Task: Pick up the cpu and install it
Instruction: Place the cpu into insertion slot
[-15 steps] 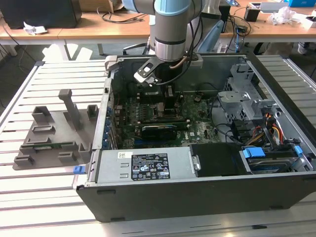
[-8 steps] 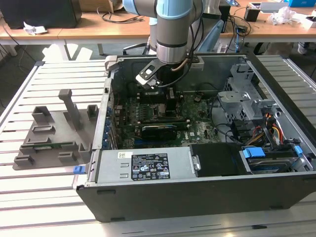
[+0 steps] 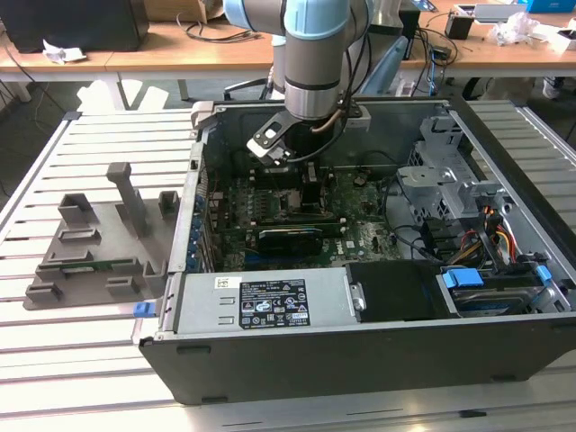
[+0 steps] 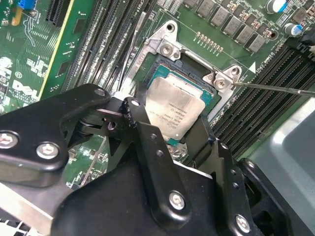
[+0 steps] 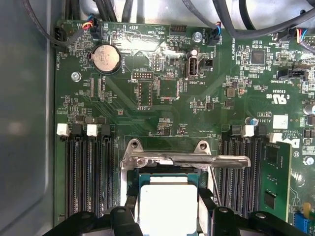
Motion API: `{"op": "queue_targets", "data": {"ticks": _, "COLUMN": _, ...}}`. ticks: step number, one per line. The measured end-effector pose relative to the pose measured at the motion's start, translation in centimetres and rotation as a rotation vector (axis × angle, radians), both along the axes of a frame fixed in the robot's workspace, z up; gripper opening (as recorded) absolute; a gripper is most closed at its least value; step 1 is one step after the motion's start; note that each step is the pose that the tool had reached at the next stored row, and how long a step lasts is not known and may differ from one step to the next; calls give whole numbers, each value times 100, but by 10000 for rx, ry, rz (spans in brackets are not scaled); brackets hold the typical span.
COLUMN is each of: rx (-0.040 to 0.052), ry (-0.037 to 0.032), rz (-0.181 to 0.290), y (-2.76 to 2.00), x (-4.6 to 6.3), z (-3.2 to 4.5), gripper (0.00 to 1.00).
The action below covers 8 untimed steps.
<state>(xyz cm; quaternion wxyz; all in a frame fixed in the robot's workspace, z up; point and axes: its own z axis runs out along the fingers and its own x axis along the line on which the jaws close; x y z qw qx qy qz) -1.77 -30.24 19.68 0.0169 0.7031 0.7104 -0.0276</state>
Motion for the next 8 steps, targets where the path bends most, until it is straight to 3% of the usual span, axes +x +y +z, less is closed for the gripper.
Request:
{"op": "queue_targets", "data": {"ticks": 6, "rx": 57, "ry": -1, "rz": 2, "y": 1, "x": 1, "z": 0, "gripper": 62}}
{"op": "queue_targets", "data": {"ticks": 8, "rx": -32, "ry": -1, "rz": 3, "y": 7, "x": 2, "z": 4, "gripper": 62}}
